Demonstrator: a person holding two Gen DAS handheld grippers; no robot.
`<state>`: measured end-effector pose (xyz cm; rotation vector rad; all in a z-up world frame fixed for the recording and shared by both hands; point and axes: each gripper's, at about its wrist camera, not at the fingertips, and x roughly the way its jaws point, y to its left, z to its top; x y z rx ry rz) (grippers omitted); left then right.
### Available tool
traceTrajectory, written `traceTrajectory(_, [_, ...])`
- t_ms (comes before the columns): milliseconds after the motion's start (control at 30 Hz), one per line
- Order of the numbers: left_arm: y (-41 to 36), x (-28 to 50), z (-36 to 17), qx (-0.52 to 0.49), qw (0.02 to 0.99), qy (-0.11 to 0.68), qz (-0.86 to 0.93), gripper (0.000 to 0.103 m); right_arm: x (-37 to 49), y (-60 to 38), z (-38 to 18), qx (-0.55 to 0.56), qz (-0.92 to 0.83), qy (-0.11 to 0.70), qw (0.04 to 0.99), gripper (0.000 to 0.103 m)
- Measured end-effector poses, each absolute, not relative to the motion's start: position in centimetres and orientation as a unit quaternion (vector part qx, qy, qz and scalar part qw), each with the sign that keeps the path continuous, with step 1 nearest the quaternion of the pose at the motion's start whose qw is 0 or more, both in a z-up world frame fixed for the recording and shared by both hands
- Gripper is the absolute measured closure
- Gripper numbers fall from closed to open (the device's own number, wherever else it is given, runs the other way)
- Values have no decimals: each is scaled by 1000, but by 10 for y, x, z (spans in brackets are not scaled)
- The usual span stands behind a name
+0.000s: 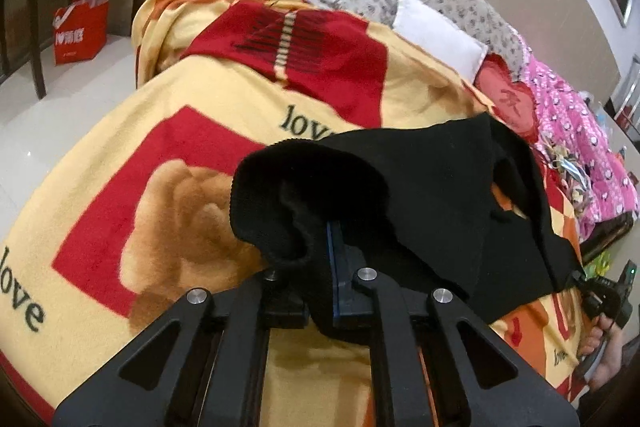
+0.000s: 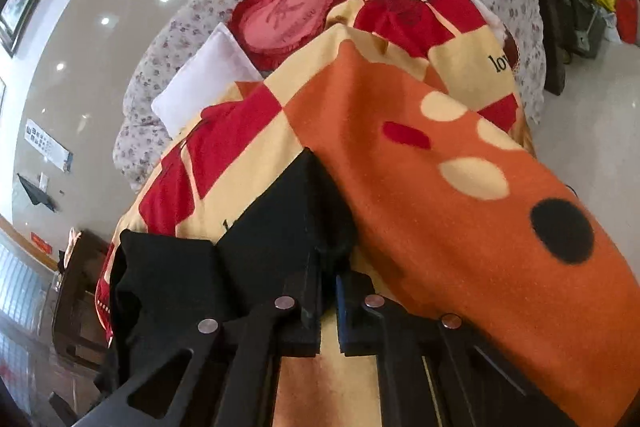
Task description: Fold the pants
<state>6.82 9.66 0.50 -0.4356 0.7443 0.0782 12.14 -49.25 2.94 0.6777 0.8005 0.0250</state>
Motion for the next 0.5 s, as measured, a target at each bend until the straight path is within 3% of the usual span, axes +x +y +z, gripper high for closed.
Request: traceTrajectory(500, [148, -28, 38, -290, 893, 343, -20, 98, 19, -509, 68, 344, 56, 388, 853, 99])
